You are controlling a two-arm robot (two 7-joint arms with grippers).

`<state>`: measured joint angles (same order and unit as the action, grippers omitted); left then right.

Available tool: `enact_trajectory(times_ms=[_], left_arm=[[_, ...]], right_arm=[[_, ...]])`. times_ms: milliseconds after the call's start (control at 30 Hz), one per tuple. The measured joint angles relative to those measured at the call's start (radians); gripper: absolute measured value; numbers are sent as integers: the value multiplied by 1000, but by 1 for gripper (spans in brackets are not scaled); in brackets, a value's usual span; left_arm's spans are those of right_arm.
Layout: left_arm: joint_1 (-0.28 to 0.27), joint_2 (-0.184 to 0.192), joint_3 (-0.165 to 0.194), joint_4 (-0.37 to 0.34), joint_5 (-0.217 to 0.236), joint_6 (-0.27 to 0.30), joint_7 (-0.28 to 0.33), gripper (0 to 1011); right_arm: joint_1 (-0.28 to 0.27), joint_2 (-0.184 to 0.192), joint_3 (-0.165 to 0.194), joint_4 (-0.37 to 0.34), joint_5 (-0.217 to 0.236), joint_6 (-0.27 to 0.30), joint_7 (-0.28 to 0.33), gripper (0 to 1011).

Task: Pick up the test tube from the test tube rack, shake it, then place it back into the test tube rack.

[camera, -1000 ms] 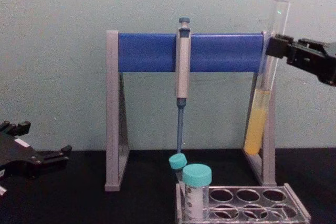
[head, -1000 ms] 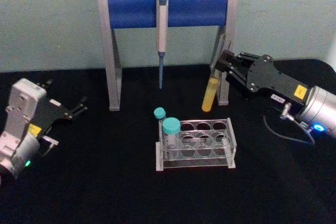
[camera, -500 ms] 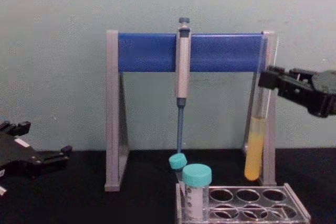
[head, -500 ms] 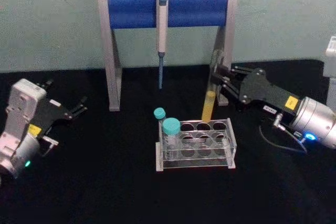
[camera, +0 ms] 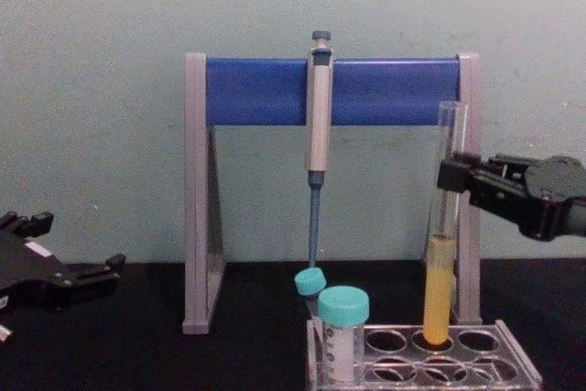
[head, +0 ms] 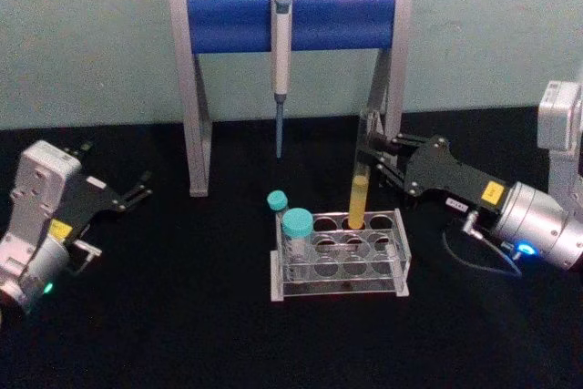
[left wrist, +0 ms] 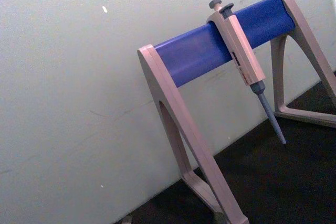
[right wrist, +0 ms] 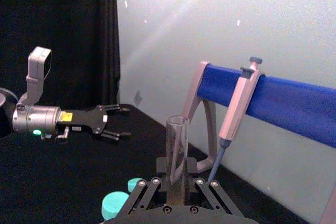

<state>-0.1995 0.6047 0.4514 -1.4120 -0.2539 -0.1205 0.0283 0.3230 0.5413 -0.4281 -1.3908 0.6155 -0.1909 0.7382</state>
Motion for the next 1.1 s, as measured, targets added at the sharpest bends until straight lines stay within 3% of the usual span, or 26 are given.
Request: enact_trajectory(times_ms=[1100], left_arm=[[0, 0, 0, 0, 0, 0, 0, 1001]], right_arm=[[28, -29, -41, 84, -55, 33, 6, 211]])
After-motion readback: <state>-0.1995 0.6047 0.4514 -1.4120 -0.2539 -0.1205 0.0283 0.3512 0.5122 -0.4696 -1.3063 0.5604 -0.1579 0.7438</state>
